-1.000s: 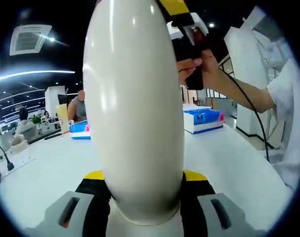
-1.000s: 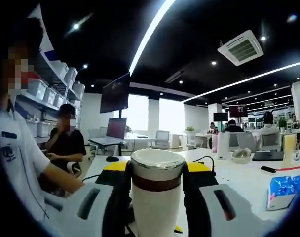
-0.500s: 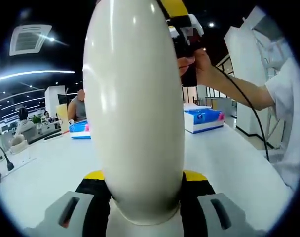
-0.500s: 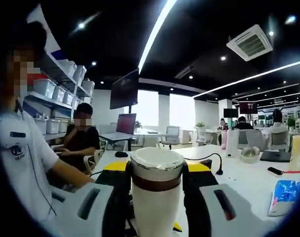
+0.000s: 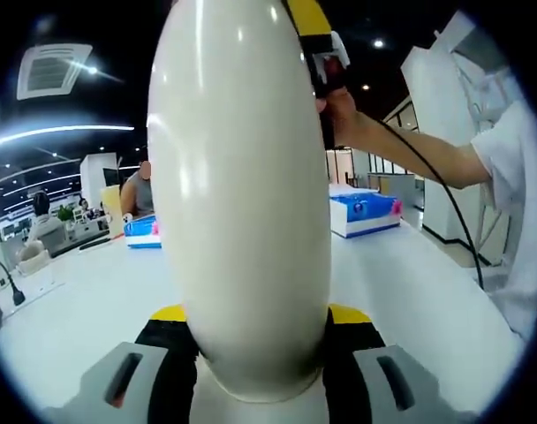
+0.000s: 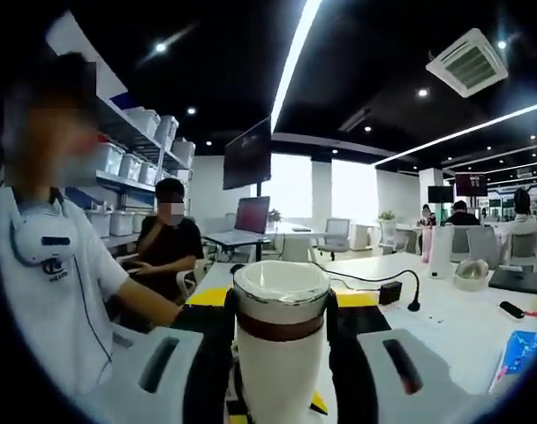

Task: Grasp the water cup twist off the cup lid place the cup lid on the table

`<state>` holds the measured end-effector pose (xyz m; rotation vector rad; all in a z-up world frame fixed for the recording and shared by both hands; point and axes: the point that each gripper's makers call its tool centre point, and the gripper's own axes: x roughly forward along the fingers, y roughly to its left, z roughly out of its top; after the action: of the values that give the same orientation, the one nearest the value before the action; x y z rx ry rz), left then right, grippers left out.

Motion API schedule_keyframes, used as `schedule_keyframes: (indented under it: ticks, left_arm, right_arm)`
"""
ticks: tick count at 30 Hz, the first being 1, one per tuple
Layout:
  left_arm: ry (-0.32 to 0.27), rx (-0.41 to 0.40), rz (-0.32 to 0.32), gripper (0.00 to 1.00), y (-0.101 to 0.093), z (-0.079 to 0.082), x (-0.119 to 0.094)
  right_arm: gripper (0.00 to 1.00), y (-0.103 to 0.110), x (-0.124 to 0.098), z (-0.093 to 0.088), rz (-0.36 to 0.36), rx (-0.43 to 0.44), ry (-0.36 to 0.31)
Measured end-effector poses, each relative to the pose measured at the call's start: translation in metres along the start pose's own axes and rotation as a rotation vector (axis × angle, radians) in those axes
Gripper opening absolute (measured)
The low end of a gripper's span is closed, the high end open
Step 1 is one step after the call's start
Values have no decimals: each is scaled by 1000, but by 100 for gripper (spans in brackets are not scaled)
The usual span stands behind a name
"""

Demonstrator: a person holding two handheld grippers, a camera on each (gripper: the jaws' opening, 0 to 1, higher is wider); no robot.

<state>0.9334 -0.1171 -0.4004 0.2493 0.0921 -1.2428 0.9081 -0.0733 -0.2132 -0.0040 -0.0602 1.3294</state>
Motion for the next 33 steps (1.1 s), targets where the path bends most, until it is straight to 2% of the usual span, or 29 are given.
schedule_keyframes:
  ticks: [10,18,21,23,25,28,31,33]
  left_arm:
    - [1,0,-2,56,0,0,0]
    - [3,6,-3,56,-1,-1,0]
    - [3,8,-6,56,-1,-1,0]
    - [4,6,-7,56,-1,-1,0]
    - [4,7,-7,56,-1,-1,0]
    - [4,7,-7,56,-1,-1,0]
    - [4,8,-7,56,-1,-1,0]
    - [5,8,-8,56,-1,-1,0]
  right_arm:
    - [44,3,0,-3,21,-8,18]
    - [45,5,0,-4,-11,-15,31]
    - [49,8,0,-4,-26,-2,47]
    - [59,9,2,-8,-51,28,81]
    - [64,12,3,-12,-72,51,113]
    - [67,18,4,-7,-89,69,86]
    - [69,16,5,-3,-173,44,81]
    - [71,13,4,-5,-244,17,111]
